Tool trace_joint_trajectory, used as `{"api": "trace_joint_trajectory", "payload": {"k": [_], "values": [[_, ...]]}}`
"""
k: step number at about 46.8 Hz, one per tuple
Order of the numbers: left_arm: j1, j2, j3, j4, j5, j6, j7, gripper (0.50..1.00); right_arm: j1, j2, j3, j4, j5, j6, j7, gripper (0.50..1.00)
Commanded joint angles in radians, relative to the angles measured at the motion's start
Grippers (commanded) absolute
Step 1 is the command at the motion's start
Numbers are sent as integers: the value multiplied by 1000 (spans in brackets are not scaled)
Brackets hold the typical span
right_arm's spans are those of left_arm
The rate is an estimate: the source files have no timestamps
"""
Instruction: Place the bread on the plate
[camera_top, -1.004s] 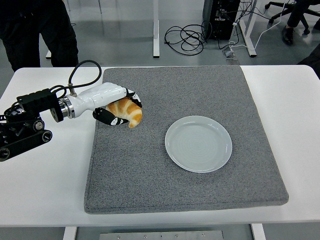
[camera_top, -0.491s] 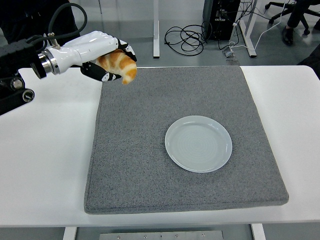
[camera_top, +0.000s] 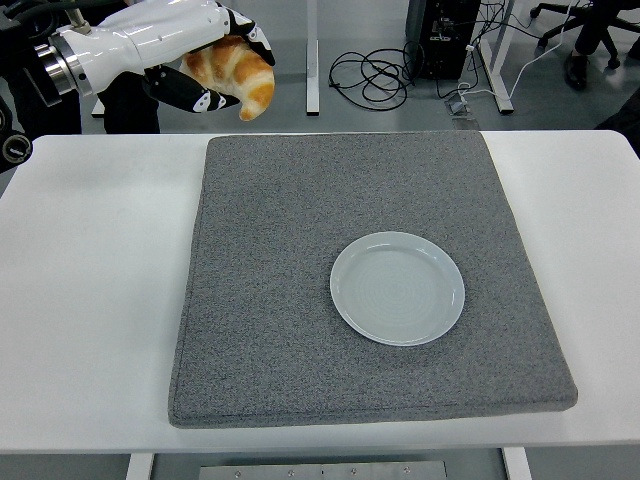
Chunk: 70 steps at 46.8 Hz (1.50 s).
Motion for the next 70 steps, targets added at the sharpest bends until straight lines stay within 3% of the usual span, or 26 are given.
{"api": "trace_joint_trajectory", "payload": {"k": [1,13,21,38,49,57,70], "values": [[2,0,2,3,0,0,0,500,0,0,0,-2,0,0,1,1000],[17,-15,2,17,-1,0,0,500,0,0,0,0,0,0,1,1000],[5,-98,2,43,-14,0,26,500,0,0,0,0,0,0,0,1000],[-28,-402,8,132,0,-12,34,500,0,0,0,0,0,0,0,1000],[-90,-591,89,155,-14,-11,50,500,0,0,0,0,0,0,0,1000],[-89,-719,92,236,-12,-9,60,500,0,0,0,0,0,0,0,1000],[-66,-729,145,271,-14,-6,60,500,0,0,0,0,0,0,0,1000]]}}
